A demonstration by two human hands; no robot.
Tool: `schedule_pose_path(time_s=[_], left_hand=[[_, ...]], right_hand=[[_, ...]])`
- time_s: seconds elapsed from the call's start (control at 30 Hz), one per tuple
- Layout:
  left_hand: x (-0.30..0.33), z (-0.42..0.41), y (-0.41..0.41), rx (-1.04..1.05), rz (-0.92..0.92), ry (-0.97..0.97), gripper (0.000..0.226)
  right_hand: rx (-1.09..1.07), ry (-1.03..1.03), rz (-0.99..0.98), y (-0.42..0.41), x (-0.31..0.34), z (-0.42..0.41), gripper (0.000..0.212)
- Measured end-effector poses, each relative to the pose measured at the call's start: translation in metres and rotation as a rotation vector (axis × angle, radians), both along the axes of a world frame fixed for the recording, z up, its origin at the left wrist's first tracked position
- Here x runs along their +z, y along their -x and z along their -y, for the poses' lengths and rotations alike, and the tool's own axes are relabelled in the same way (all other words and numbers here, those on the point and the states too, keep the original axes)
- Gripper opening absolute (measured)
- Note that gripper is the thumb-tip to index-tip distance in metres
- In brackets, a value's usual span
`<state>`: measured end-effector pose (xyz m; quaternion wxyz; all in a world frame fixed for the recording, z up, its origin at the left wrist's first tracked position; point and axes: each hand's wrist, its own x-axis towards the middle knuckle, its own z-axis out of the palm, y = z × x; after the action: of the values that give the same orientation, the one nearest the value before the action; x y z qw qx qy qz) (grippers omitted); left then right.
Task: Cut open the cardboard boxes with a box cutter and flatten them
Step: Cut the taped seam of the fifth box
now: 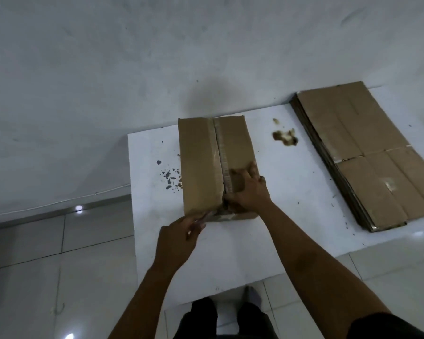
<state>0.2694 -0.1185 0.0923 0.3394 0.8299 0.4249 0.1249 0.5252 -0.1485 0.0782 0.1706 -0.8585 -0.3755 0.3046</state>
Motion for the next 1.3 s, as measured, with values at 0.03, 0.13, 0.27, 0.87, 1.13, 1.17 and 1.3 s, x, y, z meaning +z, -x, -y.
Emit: schedule_pose_path(time_s=[0.03,0.13,0.27,0.87,1.13,1.17,1.3], left_hand=[[-0.002,-0.003,0.004,0.004,-0.001,0.08,0.039],[-0.014,-0.001,0.009,0.008,0.014,0.322,0.02],[-0.024,0.013,0.004,-0.002,0.022,0.453,0.024],[-0.023,0.063,-0.04,0.381,0.154,0.5,0.027],[-0.018,0.078,-0.058,0.531,0.293,0.737,0.021],[-0.018,0.078,-0.06,0.538,0.292,0.736,0.021],[-0.018,0.077,-0.06,0.525,0.254,0.664,0.023]], right_hand=[[-0.006,0.0,-0.007,-0.002,0.0,0.0,0.097],[-0.019,0.022,-0.026,0.002,0.005,0.001,0.087],[-0.055,0.017,-0.007,0.01,0.011,0.0,0.084],[-0.036,0.018,-0.006,0.015,0.012,0.0,0.084],[-0.033,0.019,-0.011,0.014,0.01,0.0,0.083],[-0.03,0.02,-0.011,0.014,0.009,0.0,0.082],[-0.013,0.032,-0.008,0.014,0.009,0.0,0.082]])
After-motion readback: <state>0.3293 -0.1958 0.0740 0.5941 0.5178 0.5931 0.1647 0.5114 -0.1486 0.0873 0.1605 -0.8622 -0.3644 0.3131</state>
